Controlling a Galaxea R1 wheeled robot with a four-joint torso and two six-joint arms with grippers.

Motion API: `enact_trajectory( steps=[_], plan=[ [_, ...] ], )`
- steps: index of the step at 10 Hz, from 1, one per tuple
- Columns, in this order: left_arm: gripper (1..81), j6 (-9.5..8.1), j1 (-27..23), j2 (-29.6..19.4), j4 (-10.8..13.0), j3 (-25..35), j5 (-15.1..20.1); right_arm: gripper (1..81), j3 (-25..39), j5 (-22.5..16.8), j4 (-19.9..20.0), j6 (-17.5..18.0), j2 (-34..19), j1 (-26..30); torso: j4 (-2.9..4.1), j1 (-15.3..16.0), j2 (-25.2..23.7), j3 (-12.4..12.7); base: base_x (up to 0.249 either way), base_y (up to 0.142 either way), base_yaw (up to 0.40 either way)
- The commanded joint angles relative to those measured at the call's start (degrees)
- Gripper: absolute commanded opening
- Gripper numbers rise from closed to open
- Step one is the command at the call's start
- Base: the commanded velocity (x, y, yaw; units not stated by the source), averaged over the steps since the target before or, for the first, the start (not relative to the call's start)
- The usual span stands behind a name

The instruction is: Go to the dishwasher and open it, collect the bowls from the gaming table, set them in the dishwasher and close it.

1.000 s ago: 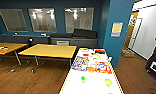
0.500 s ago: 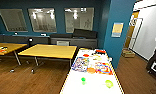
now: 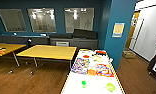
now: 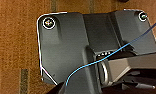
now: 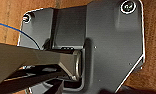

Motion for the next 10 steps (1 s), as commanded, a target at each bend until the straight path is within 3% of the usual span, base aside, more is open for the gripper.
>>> enact_trajectory(
  steps=[1, 3, 5, 6, 7, 10],
  plan=[
    [81.1, 0.01, -2.13, 0.07, 0.18, -0.05, 2.89, 81.1, 0.21, -2.73, 0.58, 0.35, -0.42, 2.52, 0.00, 0.00, 0.00, 0.00, 0.000, 0.000, 0.000],
    [81.1, -0.34, -2.13, 0.15, -0.18, -0.14, 2.89, 81.1, 0.56, -1.32, 2.95, 0.61, -1.56, 2.00, 0.00, 0.07, 0.04, 0.00, 0.000, 0.000, 0.000],
    [81.1, -0.70, -2.13, -0.20, -0.78, -0.31, 2.89, 81.1, 3.87, 3.06, 11.78, 1.40, -5.39, 1.64, 0.00, 0.00, 0.02, 0.00, 0.000, 0.000, 0.000],
    [81.1, -0.70, -2.13, -0.29, -0.97, -0.31, 2.89, 81.1, 6.98, 3.25, 13.76, 1.40, -7.72, 1.38, 0.00, 0.00, 0.02, 0.00, 0.000, 0.000, 0.000],
    [81.1, -0.70, -2.13, -0.29, -0.97, -0.32, 2.89, 81.1, 12.93, 5.15, 13.94, 1.40, -11.60, 0.94, 0.00, 0.00, 0.02, 0.00, 0.000, 0.000, 0.000],
    [81.1, -0.70, -2.31, -0.03, -0.79, -0.40, 2.97, 81.1, 24.56, 5.62, 14.38, 1.40, -19.14, 0.76, 0.00, 0.00, 0.02, 0.00, 0.000, 0.000, 0.000]
  ],
)
